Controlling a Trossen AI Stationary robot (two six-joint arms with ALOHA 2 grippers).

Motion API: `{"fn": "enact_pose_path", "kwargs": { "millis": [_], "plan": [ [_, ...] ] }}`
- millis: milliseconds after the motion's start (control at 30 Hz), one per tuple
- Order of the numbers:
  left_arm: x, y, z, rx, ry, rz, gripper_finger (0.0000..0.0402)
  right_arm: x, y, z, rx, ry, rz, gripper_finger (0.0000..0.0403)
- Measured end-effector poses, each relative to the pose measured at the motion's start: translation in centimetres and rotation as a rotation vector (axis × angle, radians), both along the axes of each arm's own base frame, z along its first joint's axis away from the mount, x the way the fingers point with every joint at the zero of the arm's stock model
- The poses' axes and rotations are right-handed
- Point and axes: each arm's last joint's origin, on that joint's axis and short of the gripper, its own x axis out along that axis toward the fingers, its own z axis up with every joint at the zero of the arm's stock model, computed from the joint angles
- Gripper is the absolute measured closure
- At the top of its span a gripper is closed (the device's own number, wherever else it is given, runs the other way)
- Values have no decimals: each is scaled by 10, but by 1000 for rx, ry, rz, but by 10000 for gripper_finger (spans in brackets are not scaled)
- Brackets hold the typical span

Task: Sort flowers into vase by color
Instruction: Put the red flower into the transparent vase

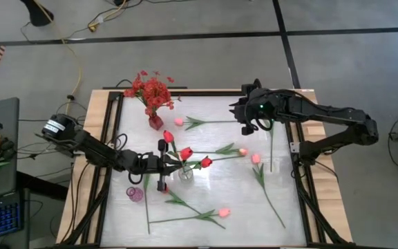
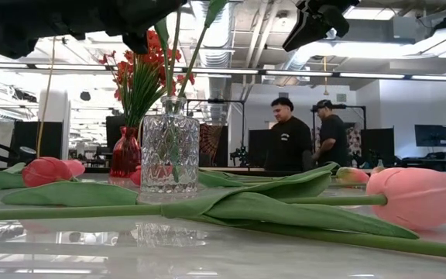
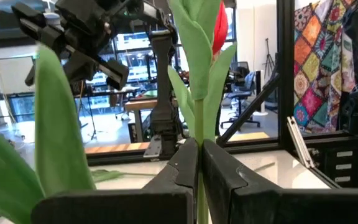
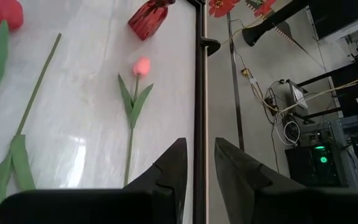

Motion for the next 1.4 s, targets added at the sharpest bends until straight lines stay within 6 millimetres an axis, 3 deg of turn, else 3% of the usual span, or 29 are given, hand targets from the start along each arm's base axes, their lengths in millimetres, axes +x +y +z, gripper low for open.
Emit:
{"fn": "enact_pose_path", "kwargs": {
  "millis": [1033, 1200, 1400],
  "plan": [
    [-6, 11, -21, -72, 114, 43, 398, 1, 0, 1, -12, -12, 6, 295],
    [-6, 11, -21, -59, 111, 27, 367, 1, 0, 1, -11, -10, 6, 295],
    [-6, 10, -22, -47, 119, 29, 302, 1, 0, 1, -11, -10, 6, 295]
  ]
}}
